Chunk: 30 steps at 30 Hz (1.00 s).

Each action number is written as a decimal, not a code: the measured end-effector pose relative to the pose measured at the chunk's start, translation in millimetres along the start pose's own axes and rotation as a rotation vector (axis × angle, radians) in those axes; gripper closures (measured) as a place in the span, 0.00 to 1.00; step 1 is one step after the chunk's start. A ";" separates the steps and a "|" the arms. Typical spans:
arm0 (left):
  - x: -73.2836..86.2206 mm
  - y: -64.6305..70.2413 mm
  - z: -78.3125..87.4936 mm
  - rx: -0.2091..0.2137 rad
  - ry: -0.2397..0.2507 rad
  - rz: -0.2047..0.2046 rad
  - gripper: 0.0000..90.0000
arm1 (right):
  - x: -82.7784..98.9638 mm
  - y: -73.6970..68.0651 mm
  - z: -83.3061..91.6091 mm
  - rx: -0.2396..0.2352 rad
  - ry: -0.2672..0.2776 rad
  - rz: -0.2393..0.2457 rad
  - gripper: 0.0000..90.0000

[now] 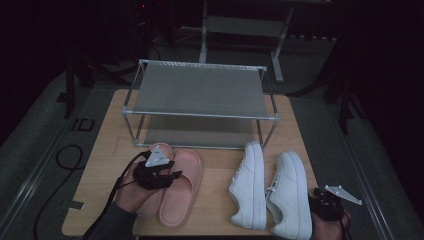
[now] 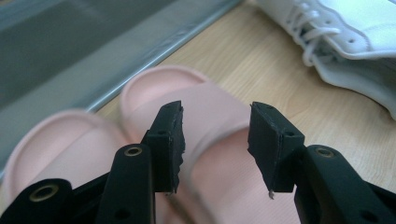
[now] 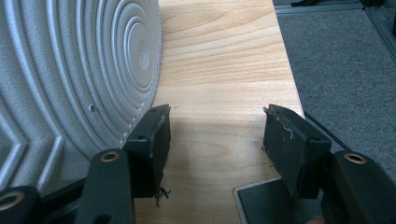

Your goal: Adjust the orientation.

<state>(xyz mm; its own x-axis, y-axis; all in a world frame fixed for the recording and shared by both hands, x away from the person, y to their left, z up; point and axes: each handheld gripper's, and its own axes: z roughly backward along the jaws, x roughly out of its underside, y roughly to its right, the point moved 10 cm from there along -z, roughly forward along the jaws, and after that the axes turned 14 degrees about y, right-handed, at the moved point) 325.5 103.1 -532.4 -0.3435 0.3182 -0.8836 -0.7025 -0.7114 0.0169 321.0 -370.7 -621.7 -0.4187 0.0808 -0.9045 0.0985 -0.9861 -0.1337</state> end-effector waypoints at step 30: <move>52.5 -9.0 4.7 -0.165 -0.097 0.097 0.56 | 0.0 0.1 0.1 -0.001 0.001 -0.001 0.45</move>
<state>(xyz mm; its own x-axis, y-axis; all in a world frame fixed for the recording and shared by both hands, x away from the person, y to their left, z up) 310.8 129.2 -576.7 -0.4684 0.2960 -0.8324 -0.5541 -0.8323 0.0159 320.9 -370.8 -621.7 -0.4181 0.0816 -0.9047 0.0991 -0.9859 -0.1347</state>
